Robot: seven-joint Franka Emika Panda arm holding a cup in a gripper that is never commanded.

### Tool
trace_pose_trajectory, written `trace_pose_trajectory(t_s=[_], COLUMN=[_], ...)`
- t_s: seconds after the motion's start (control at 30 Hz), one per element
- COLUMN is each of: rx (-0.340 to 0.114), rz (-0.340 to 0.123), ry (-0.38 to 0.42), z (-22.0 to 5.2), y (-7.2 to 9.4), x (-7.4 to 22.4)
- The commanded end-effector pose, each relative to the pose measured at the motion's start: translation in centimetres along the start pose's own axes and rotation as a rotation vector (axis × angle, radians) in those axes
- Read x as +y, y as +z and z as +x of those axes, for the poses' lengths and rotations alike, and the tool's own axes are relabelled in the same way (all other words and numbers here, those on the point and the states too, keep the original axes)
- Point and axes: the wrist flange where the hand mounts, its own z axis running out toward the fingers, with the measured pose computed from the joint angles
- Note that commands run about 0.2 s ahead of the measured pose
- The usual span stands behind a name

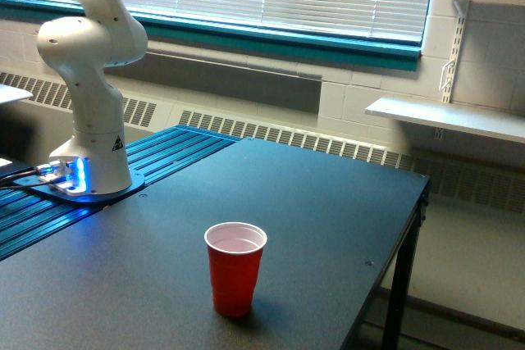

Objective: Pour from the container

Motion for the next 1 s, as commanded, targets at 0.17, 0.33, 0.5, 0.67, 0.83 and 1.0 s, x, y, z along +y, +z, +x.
trace_pose_trajectory(t_s=[0.17, 0.33, 0.5, 0.67, 0.83, 1.0], rx=[0.026, 0.028, 0.045, 0.057, 0.086, 0.095], rz=[0.008, 0.007, -0.015, -0.043, -0.086, -0.115], ry=[-0.01, -0.02, -0.01, 0.003, 0.021, 0.031], z=[-0.5, -0.6, -0.4, 0.0, 0.5, 0.9], y=[-0.4, -0.2, 0.4, 1.2, 2.2, 3.1], x=[-0.6, -0.2, 1.0, 2.7, 4.6, 6.7])
